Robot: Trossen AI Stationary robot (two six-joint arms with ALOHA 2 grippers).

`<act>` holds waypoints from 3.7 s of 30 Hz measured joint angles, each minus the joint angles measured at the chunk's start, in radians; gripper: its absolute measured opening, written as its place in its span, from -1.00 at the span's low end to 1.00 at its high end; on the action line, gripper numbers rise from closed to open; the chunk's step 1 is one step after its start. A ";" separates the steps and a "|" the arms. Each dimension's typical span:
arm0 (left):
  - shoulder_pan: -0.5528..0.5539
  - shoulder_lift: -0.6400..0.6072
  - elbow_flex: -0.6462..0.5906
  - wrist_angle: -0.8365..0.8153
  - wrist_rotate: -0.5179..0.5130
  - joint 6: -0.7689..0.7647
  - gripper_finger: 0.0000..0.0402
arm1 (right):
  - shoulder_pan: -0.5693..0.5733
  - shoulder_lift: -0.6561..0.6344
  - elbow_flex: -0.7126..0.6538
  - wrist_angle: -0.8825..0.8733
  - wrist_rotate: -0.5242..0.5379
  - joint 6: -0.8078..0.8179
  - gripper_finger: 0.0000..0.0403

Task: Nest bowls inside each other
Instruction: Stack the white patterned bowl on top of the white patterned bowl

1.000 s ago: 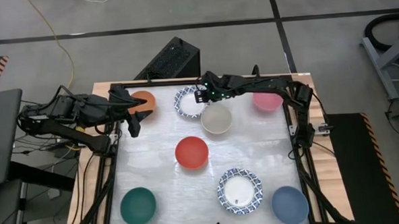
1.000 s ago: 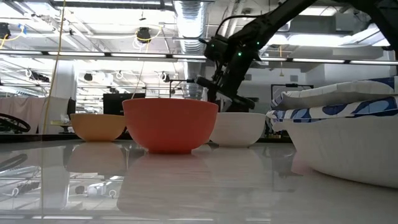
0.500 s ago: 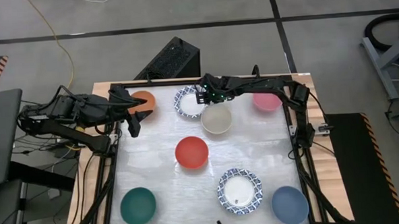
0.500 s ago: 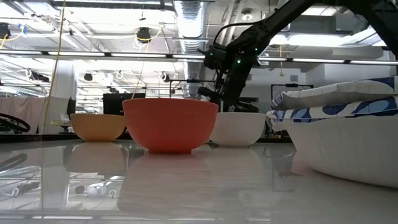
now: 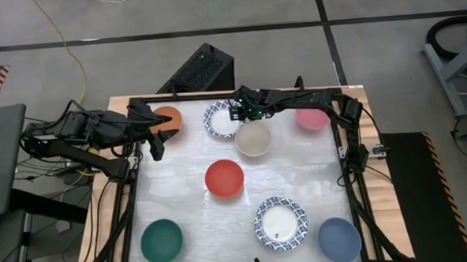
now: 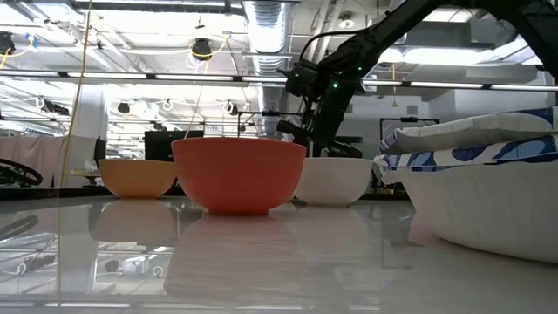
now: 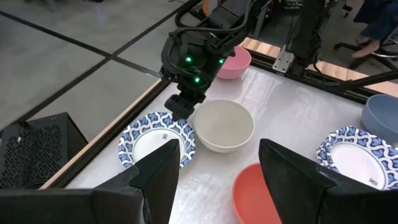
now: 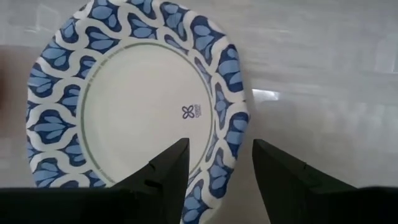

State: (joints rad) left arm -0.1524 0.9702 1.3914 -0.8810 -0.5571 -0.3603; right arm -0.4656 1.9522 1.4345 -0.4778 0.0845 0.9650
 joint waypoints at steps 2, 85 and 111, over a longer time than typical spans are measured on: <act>0.000 0.000 0.000 0.000 0.000 0.000 0.05 | 0.000 0.000 0.000 0.000 0.000 0.004 -0.03; 0.000 -0.002 0.000 0.013 0.005 0.000 0.05 | 0.169 -0.506 0.422 -0.935 -0.226 -0.357 -0.98; 0.000 -0.002 0.000 0.021 0.011 -0.004 0.05 | 1.151 -0.861 -0.488 -0.324 0.058 0.642 -0.97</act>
State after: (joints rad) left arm -0.1528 0.9680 1.3914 -0.8600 -0.5463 -0.3641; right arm 0.6853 1.0908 0.9461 -0.8013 0.1426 1.6073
